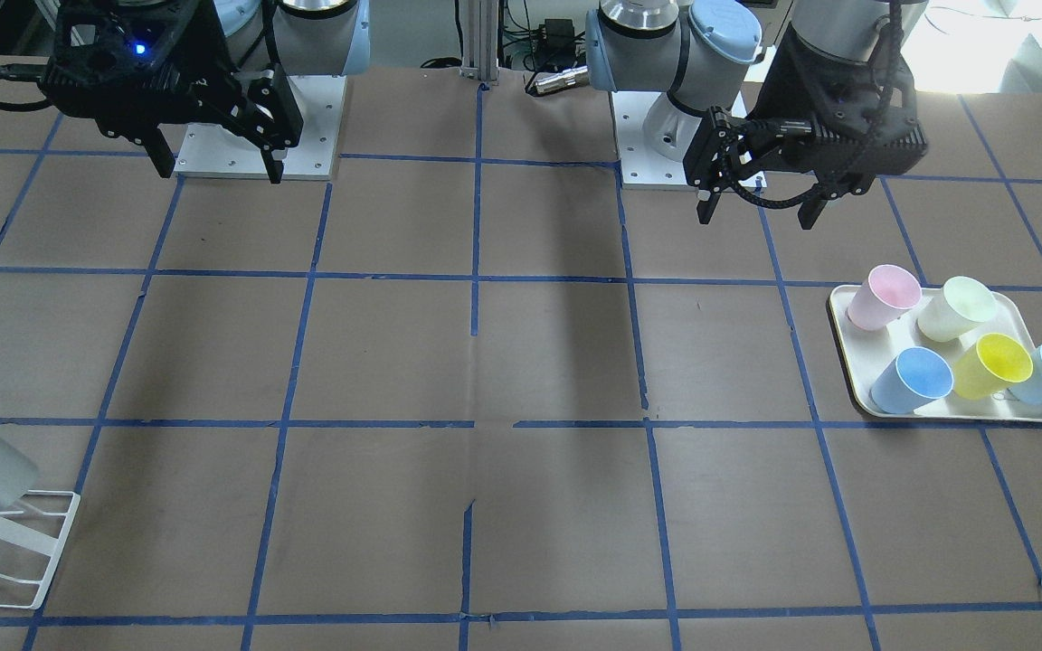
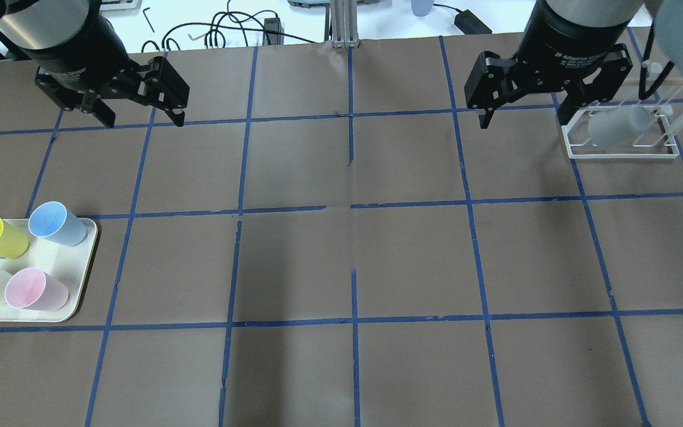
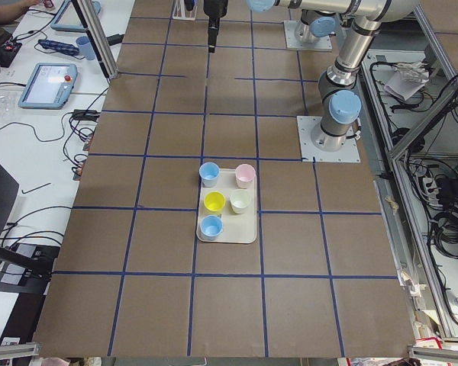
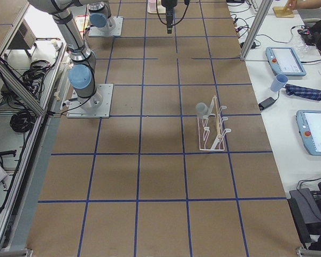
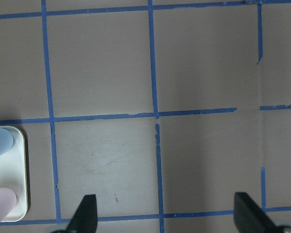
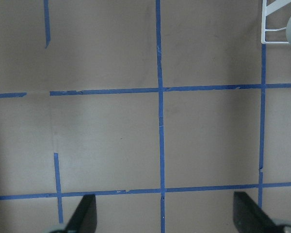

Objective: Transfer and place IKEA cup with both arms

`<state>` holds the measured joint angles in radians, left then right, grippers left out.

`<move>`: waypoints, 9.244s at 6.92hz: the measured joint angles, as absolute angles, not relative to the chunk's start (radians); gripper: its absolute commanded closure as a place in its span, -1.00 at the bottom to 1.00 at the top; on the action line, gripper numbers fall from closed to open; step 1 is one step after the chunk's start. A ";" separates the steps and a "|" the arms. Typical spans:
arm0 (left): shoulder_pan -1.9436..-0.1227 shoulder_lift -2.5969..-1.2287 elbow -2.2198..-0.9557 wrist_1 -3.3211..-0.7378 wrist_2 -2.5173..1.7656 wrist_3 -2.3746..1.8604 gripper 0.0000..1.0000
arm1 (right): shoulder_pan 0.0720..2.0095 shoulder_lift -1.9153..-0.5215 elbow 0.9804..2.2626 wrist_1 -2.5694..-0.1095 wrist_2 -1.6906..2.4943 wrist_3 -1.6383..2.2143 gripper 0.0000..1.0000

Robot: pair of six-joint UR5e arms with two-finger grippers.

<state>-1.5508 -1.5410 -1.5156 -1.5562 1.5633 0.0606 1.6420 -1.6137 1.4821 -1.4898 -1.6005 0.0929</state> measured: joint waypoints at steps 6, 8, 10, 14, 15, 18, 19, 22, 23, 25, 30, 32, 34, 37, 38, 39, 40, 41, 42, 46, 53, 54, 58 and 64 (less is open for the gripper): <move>-1.549 -1.542 -1.519 -1.550 1.560 0.061 -1.00 | 1.579 -1.614 1.482 -1.494 -1.608 0.079 -1.00; -1.548 -1.542 -1.522 -1.549 1.559 0.061 -1.00 | 1.466 -1.618 1.482 -1.490 -1.601 -0.007 -1.00; -1.548 -1.541 -1.524 -1.548 1.558 0.061 -1.00 | 1.340 -1.619 1.480 -1.493 -1.596 -0.162 -1.00; -1.545 -1.541 -1.525 -1.548 1.555 0.061 -1.00 | 1.118 -1.596 1.477 -1.524 -1.537 -0.456 -1.00; -1.544 -1.541 -1.524 -1.548 1.554 0.061 -1.00 | 1.081 -1.566 1.476 -1.542 -1.506 -0.547 -1.00; -1.543 -1.542 -1.522 -1.548 1.552 0.061 -1.00 | 1.050 -1.413 1.477 -1.684 -1.474 -0.664 -1.00; -1.543 -1.542 -1.522 -1.548 1.552 0.061 -1.00 | 1.050 -1.351 1.481 -1.740 -1.461 -0.670 -1.00; -1.543 -1.543 -1.522 -1.548 1.552 0.061 -1.00 | 1.049 -1.245 1.496 -1.820 -1.438 -0.681 -0.98; -1.543 -1.542 -1.523 -1.548 1.552 0.061 -1.00 | 1.051 -1.226 1.502 -1.841 -1.436 -0.682 -0.98; -1.543 -1.542 -1.524 -1.548 1.552 0.061 -1.00 | 1.058 -1.205 1.521 -1.884 -1.437 -0.682 -0.98; -1.543 -1.542 -1.524 -1.548 1.550 0.061 -1.00 | 1.061 -1.160 1.539 -1.954 -1.436 -0.687 -0.99; -1.543 -1.542 -1.523 -1.548 1.549 0.061 -1.00 | 1.062 -1.151 1.539 -1.957 -1.434 -0.686 -0.85; -1.543 -1.542 -1.523 -1.548 1.549 0.061 -1.00 | 1.062 -1.150 1.539 -1.959 -1.434 -0.684 -0.48; -1.543 -1.542 -1.523 -1.548 1.549 0.061 -1.00 | 1.066 -1.152 1.537 -1.959 -1.433 -0.680 -0.24; -1.543 -1.542 -1.524 -1.548 1.549 0.061 -1.00 | 1.067 -1.152 1.537 -1.959 -1.433 -0.680 -0.19; -1.543 -1.542 -1.525 -1.548 1.549 0.061 -1.00 | 1.068 -1.153 1.536 -1.958 -1.433 -0.680 -0.04; -1.543 -1.542 -1.525 -1.548 1.549 0.061 -1.00 | 1.068 -1.154 1.532 -1.955 -1.434 -0.680 0.08; -1.543 -1.542 -1.524 -1.548 1.549 0.061 -1.00 | 1.068 -1.156 1.528 -1.950 -1.435 -0.680 0.08; -1.543 -1.542 -1.523 -1.547 1.549 0.061 -1.00 | 1.068 -1.161 1.526 -1.945 -1.437 -0.681 0.08; -1.541 -1.542 -1.518 -1.546 1.546 0.061 -1.00 | 1.065 -1.279 1.513 -1.792 -1.459 -0.681 0.08; -1.538 -1.536 -1.532 -1.550 1.469 0.062 -1.00 | 1.061 -1.575 1.388 -1.340 -1.596 -0.651 0.07; -1.535 -1.531 -1.538 -1.554 1.433 0.062 -1.00 | 1.061 -1.599 1.380 -1.285 -1.592 -0.650 0.08; -1.414 -1.520 -1.553 -1.645 1.084 0.111 -1.00 | 1.064 -1.608 1.373 -1.018 -1.327 -0.646 0.10; -1.368 -1.533 -1.775 -1.672 0.267 0.220 -1.00 | 1.063 -1.559 1.393 -0.573 -0.715 -0.542 0.06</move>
